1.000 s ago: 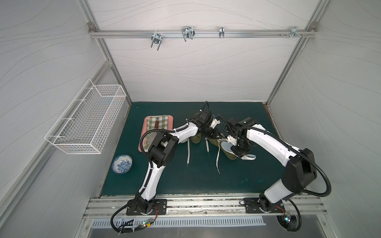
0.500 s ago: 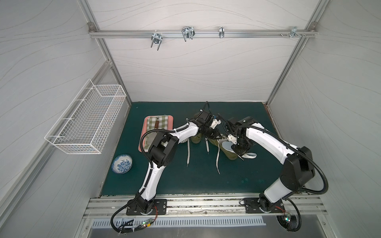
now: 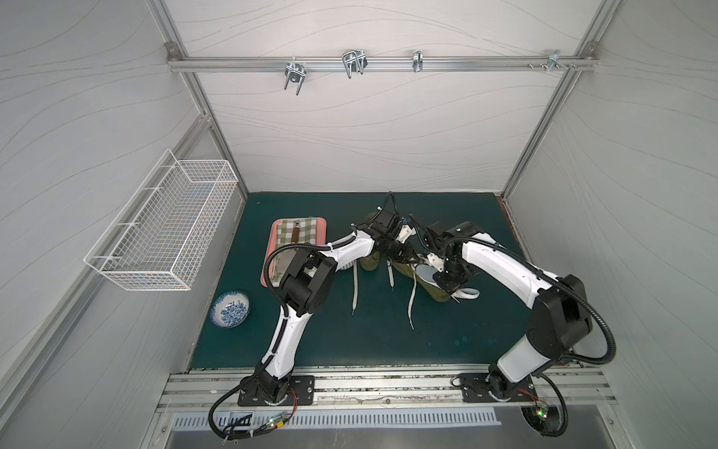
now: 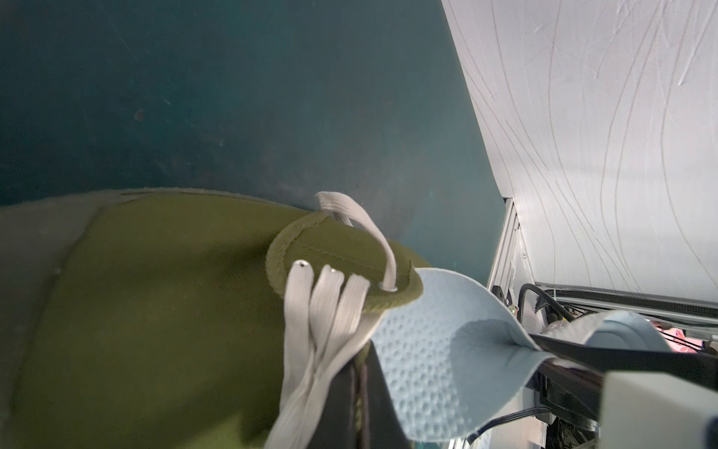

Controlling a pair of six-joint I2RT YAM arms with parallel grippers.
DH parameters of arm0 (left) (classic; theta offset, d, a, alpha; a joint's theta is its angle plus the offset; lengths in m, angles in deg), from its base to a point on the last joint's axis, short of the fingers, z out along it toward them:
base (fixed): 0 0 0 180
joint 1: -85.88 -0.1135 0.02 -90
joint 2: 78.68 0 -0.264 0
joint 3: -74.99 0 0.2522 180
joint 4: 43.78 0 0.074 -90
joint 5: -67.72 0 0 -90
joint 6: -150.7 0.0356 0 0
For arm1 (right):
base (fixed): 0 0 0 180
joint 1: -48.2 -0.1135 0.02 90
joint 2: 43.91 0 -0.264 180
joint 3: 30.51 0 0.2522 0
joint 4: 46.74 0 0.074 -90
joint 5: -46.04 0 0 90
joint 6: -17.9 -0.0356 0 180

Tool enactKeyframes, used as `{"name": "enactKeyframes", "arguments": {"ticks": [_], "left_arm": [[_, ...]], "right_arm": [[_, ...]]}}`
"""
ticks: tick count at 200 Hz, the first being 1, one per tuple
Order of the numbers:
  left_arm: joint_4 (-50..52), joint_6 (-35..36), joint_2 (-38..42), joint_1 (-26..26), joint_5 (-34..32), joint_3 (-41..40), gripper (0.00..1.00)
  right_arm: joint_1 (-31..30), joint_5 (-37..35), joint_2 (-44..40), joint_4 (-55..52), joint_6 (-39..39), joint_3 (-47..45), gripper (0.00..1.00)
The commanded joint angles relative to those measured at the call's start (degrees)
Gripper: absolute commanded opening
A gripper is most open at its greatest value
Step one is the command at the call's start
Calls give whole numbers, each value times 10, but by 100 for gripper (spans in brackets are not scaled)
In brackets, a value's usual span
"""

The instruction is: Insert the insole into the shoe

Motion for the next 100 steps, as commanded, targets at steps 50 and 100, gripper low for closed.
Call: {"name": "enactKeyframes", "arguments": {"ticks": [50,100], "left_arm": [[-17,1,2,-1,47,36,0],[-17,-9,1,-1,70,40,0]], "right_arm": [[-3,6,-24,58,38,-22,8],[2,-4,-26,19,-13,-14,9]]}}
